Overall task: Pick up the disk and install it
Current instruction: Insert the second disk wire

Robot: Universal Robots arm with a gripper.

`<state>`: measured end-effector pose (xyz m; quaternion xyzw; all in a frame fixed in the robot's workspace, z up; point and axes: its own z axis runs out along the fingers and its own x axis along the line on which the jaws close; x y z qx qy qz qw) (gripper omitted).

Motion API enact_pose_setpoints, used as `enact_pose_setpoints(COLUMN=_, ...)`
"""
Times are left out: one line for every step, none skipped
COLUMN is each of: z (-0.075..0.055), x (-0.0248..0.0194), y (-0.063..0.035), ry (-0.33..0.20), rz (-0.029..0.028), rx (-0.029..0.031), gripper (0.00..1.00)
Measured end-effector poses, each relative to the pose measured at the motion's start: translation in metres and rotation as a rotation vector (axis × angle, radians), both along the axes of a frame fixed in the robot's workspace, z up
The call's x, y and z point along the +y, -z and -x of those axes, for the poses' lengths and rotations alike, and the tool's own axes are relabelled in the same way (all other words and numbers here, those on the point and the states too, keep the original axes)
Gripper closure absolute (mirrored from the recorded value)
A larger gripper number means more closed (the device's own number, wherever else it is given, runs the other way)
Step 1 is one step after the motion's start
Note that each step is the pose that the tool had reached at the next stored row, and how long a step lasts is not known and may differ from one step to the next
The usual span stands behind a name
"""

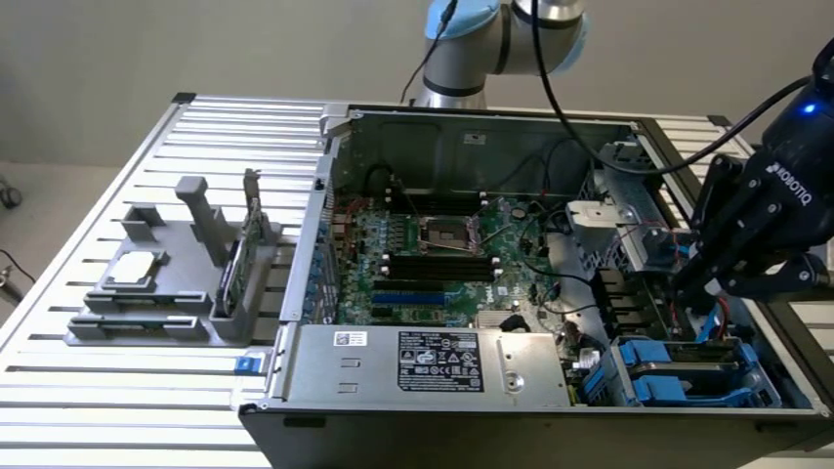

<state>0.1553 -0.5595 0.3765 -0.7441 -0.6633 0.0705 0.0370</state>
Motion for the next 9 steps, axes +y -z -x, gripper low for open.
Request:
enact_pose_setpoints(z=-0.0011, x=0.0002, y=-0.0001, ry=0.002, rz=0.0024, rx=0.0, gripper=0.75)
enact_pose_setpoints(z=-0.0022, x=0.0004, y=0.0, ry=0.005, rz=0.0043, rx=0.0, gripper=0.75)
enact_pose_setpoints(z=-0.0032, x=0.0007, y=0.0, ry=0.006, rz=0.0059, rx=0.0, gripper=0.75)
enact_pose_setpoints(z=-0.0042, x=0.0009, y=0.0, ry=0.007, rz=0.0072, rx=0.0, gripper=0.75)
enact_pose_setpoints(z=-0.0053, x=0.0011, y=0.0, ry=0.008, rz=0.0078, rx=0.0, gripper=0.75)
enact_pose_setpoints(z=-0.0062, x=0.0011, y=0.0, ry=0.009, rz=0.0082, rx=0.0, gripper=0.75)
enact_pose_setpoints(z=-0.007, x=0.0011, y=0.0, ry=0.009, rz=0.0085, rx=0.0, gripper=0.75)
enact_pose_setpoints(z=-0.0075, x=0.0012, y=0.0, ry=0.01, rz=0.0085, rx=0.0, gripper=0.75)
enact_pose_setpoints(z=-0.0079, x=0.0012, y=0.0001, ry=0.01, rz=0.0085, rx=0.0, gripper=0.75)
